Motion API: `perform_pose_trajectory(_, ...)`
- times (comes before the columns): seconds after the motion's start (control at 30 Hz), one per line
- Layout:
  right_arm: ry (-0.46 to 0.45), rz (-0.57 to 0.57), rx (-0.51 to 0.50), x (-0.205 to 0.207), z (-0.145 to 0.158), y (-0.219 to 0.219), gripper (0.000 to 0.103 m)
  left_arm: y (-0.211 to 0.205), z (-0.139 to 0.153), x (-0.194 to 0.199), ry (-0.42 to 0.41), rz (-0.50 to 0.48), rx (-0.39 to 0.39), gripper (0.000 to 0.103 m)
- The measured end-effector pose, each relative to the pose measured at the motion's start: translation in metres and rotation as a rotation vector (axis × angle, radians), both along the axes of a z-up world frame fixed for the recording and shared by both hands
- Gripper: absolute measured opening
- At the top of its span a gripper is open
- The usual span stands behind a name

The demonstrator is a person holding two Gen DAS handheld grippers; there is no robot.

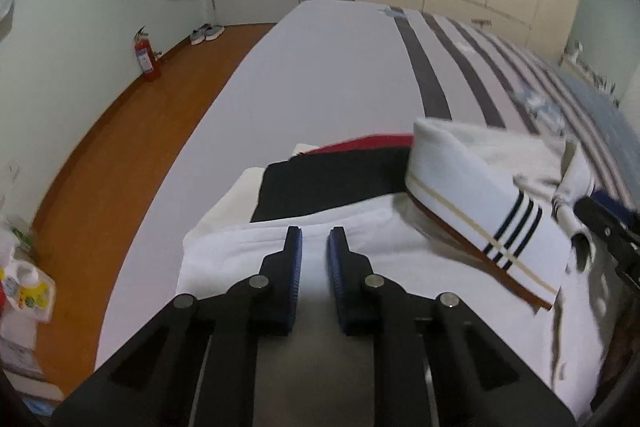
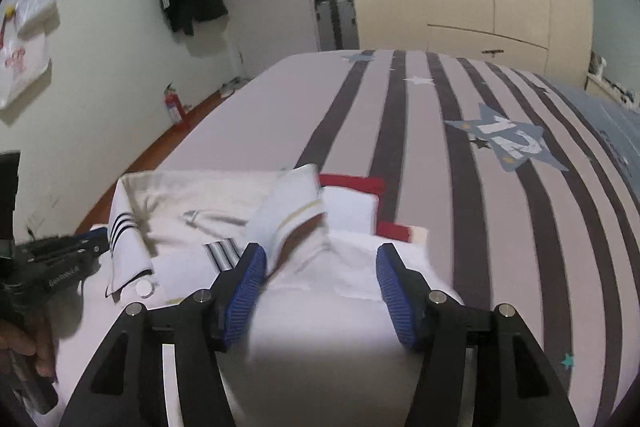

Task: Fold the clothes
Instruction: 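Lower the folded polo shirt onto the clothes stack with both tools, then press and square the polo shirt on the stack with both open tools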

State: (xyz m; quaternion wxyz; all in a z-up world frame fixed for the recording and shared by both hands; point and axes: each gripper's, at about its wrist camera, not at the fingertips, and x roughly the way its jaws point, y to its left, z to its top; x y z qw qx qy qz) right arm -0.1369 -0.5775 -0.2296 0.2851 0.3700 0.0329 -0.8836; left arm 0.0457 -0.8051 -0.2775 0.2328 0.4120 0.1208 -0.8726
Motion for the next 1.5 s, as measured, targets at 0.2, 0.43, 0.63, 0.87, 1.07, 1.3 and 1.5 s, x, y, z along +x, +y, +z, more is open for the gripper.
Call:
perform_pose_trajectory(0.2,0.013,-0.118,-0.075,-0.005,0.036,0.048,0.054,0.007,0.021,0.016,0.057,0.02,0.008,0.014)
perform_pose_trajectory(0.43,0.009,-0.083,0.027,0.014,-0.013,0.032,0.058,0.005,0.0,0.022,0.047,0.028,0.022,0.018)
perform_pose_trajectory(0.63,0.018,-0.195,0.018,-0.001,-0.011,0.051,0.069,-0.012,0.003,0.015,0.045,0.052,-0.003,0.02)
perform_pose_trajectory(0.87,0.058,-0.183,-0.005,0.008,0.028,0.069,0.069,-0.005,0.046,0.042,0.107,0.046,0.019,0.02)
perform_pose_trajectory(1.07,0.055,-0.034,0.01,0.059,0.024,0.045,0.069,0.043,0.04,0.05,0.071,-0.057,0.038,0.02)
perform_pose_trajectory(1.3,-0.045,-0.031,0.082,0.07,-0.041,0.048,0.076,0.044,-0.003,0.052,-0.009,-0.056,0.044,0.014)
perform_pose_trajectory(1.5,0.016,-0.007,0.007,0.087,0.001,0.052,0.076,0.058,0.044,0.063,0.105,-0.039,0.095,0.014)
